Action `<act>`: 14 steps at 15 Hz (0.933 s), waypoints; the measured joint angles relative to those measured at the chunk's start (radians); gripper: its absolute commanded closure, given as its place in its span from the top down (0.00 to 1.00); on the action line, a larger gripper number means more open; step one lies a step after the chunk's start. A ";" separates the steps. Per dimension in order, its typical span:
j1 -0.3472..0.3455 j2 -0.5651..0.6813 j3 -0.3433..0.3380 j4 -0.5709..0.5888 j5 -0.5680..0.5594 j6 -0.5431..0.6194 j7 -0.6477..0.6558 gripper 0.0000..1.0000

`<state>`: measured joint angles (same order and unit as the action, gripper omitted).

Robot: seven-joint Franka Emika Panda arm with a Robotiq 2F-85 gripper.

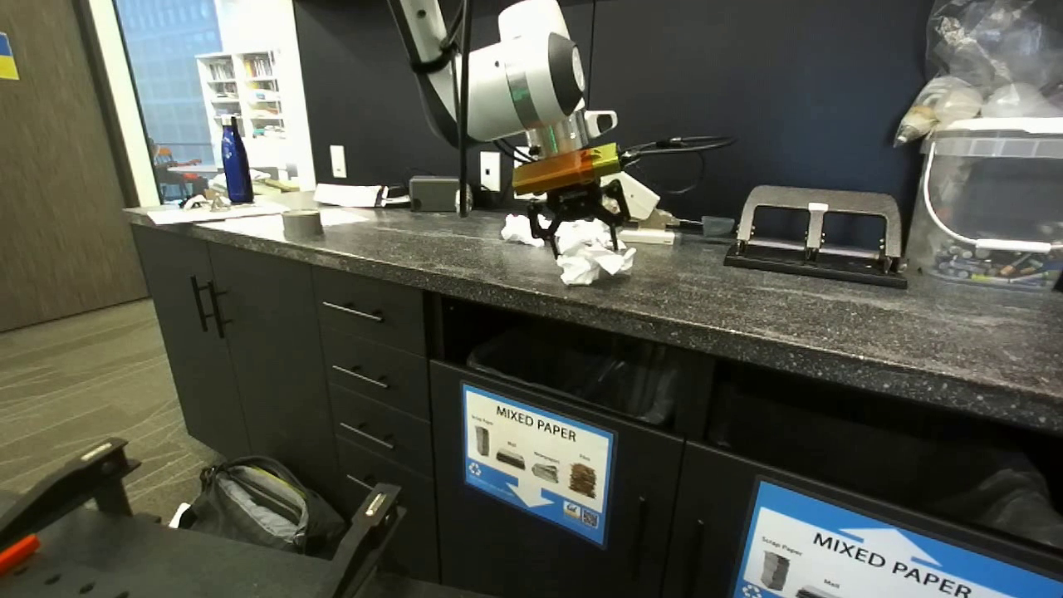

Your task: Put all the white pieces of papers in the left bin

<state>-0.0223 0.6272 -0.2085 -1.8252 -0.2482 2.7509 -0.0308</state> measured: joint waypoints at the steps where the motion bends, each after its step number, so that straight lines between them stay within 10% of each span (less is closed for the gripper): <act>1: -0.009 0.016 0.005 0.019 0.006 -0.015 0.000 1.00; 3: -0.026 0.042 0.018 0.052 0.026 -0.042 0.000 0.73; 14: -0.061 0.093 0.059 0.147 0.068 -0.133 0.000 0.10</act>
<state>-0.0837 0.7198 -0.1493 -1.6783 -0.1802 2.6180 -0.0312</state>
